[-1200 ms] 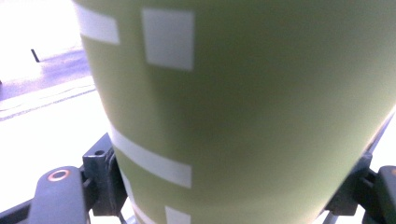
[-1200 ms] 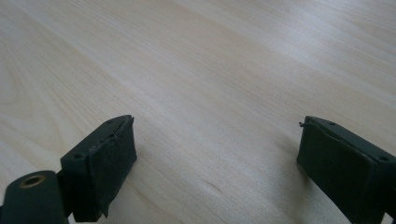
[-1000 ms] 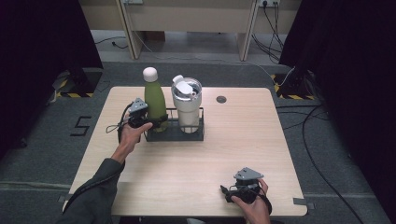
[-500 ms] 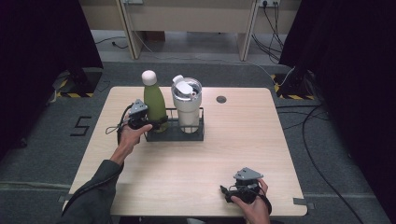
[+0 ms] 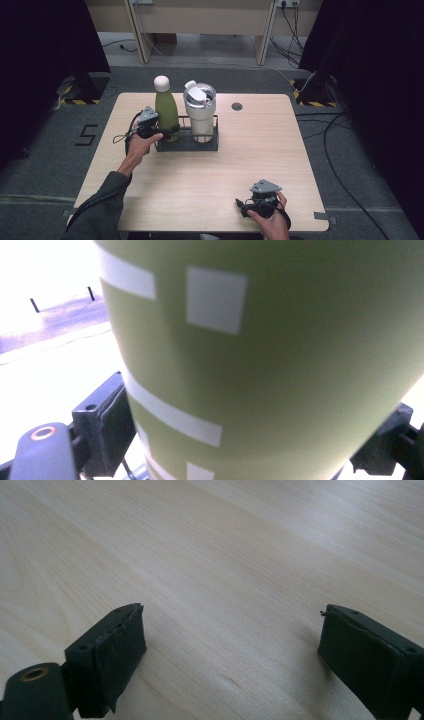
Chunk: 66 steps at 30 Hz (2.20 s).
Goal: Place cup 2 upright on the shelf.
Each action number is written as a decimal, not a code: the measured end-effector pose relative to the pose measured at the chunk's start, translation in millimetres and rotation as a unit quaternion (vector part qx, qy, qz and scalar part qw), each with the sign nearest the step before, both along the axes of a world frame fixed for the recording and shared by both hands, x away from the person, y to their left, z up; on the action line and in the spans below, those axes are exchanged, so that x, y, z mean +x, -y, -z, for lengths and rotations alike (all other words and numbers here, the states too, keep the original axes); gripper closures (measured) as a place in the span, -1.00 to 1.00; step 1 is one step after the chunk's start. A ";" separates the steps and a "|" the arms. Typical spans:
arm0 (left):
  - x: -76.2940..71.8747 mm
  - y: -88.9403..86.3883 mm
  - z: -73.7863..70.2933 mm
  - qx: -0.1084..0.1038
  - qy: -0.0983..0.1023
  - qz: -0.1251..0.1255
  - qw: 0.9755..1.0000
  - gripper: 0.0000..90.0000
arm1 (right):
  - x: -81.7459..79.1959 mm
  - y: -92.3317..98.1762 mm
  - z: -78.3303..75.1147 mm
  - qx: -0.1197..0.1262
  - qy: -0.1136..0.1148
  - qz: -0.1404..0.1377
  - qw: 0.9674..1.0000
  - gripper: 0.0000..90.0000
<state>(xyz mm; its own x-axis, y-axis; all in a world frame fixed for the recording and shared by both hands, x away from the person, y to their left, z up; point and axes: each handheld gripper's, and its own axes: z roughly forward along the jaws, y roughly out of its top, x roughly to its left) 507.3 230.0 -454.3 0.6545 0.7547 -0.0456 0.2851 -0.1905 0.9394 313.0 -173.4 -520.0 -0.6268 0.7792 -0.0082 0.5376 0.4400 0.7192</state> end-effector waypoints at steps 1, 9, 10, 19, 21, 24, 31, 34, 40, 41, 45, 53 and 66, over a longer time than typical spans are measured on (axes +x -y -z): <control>-0.2 -0.7 -0.4 0.001 -0.001 0.002 1.000 -0.68 | 0.0 0.0 0.0 0.000 0.000 0.000 1.000 -0.74; -3.0 -1.7 -3.1 -0.001 -0.003 0.001 1.000 -0.67 | 0.1 0.0 0.1 0.000 0.001 -0.001 1.000 -0.74; -3.0 -1.7 -3.1 -0.001 -0.003 0.001 1.000 -0.67 | 0.1 0.0 0.1 0.000 0.001 -0.001 1.000 -0.74; -9.8 -7.0 -7.9 0.000 -0.005 -0.001 1.000 -0.67 | 0.1 -0.1 0.1 0.000 0.001 -0.001 1.000 -0.74; -11.6 -8.5 -8.8 0.000 -0.005 -0.001 1.000 -0.67 | 0.1 -0.2 0.1 0.000 0.001 -0.001 1.000 -0.74; -13.6 -10.3 -9.9 -0.002 -0.006 -0.003 1.000 -0.67 | 0.0 -0.2 0.1 0.000 0.001 -0.001 1.000 -0.74; -19.8 -15.5 -12.5 -0.001 -0.011 -0.004 1.000 -0.67 | 0.0 -0.3 0.1 0.000 0.001 -0.001 1.000 -0.74; -23.1 -19.4 -13.0 -0.004 -0.015 -0.009 1.000 -0.67 | 0.1 -0.4 0.1 0.000 0.001 -0.001 1.000 -0.74; -28.0 -23.2 -14.3 -0.006 -0.016 -0.006 1.000 -0.67 | 0.1 -0.6 0.1 0.000 0.001 -0.001 1.000 -0.74; -30.3 -24.5 -15.0 -0.008 -0.016 -0.005 1.000 -0.67 | 0.1 -0.7 0.1 0.000 0.001 -0.001 1.000 -0.74; -35.9 -26.9 -16.1 -0.018 -0.021 -0.001 1.000 -0.67 | 0.2 -0.6 0.1 -0.001 0.001 -0.002 1.000 -0.74; -46.4 -33.4 -15.6 -0.020 -0.025 -0.002 0.999 -0.67 | 0.2 -0.7 0.1 -0.001 0.001 -0.002 1.000 -0.74; -62.9 -34.4 -17.3 -0.037 -0.032 0.008 0.999 -0.67 | 0.0 -1.1 0.2 0.000 0.001 -0.001 1.000 -0.74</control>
